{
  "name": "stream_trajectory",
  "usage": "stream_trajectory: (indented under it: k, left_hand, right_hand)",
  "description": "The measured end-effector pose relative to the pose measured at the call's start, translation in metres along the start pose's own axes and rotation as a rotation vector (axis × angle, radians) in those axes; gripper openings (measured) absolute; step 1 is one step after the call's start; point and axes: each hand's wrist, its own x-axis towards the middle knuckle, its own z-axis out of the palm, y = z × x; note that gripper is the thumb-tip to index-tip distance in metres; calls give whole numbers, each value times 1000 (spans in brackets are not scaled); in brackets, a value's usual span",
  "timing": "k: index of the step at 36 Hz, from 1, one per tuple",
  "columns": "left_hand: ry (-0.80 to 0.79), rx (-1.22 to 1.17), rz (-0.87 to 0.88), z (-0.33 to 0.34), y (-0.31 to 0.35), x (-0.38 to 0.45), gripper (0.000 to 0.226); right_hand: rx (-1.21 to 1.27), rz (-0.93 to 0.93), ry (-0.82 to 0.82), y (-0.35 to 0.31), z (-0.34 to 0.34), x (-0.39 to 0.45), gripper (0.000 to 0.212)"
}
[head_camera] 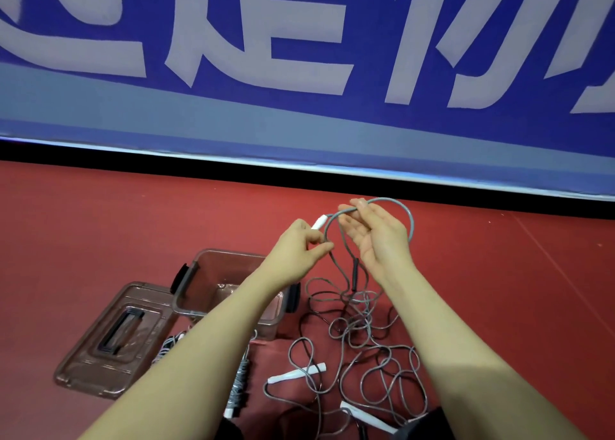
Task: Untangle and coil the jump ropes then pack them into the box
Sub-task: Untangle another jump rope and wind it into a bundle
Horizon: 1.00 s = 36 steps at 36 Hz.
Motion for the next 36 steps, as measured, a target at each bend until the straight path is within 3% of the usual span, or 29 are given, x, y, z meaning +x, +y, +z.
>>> stream_trajectory:
  k: [3, 6, 8, 10, 15, 17, 20, 27, 32, 36]
  left_hand:
    - [104, 11, -3, 1, -1, 4, 17]
    - [198, -7, -10, -2, 0, 8, 18]
    - [247, -22, 5, -5, 3, 9, 18]
    - [272, -27, 20, -9, 7, 11, 20]
    - [286, -69, 48, -15, 18, 12, 23]
    - [239, -110, 25, -14, 19, 11, 26]
    - [155, -133, -54, -11, 14, 10, 24]
    - [-69, 64, -96, 0, -4, 0, 27]
    - [0, 67, -48, 0, -11, 0, 17]
    - [74, 27, -38, -1, -8, 1, 13]
  right_hand:
    - [-54, -23, -8, -1, -3, 2, 13]
    - [-602, -3, -62, 9, -16, 4, 11]
    - [-1030, 23, -181, 20, -27, 5, 15]
    - [-1299, 52, -289, 29, -34, 3, 20]
    - [-1447, -18, -265, 33, -34, -1, 15]
    - [-1358, -54, -202, 34, -32, 3, 22]
    - [-1023, -89, -123, 31, -24, 4, 27]
    - [-389, -115, -4, 10, -3, 4, 25]
    - [-80, -62, 11, 3, 0, 3, 23]
    - [-11, -63, 5, 1, -1, 4, 20]
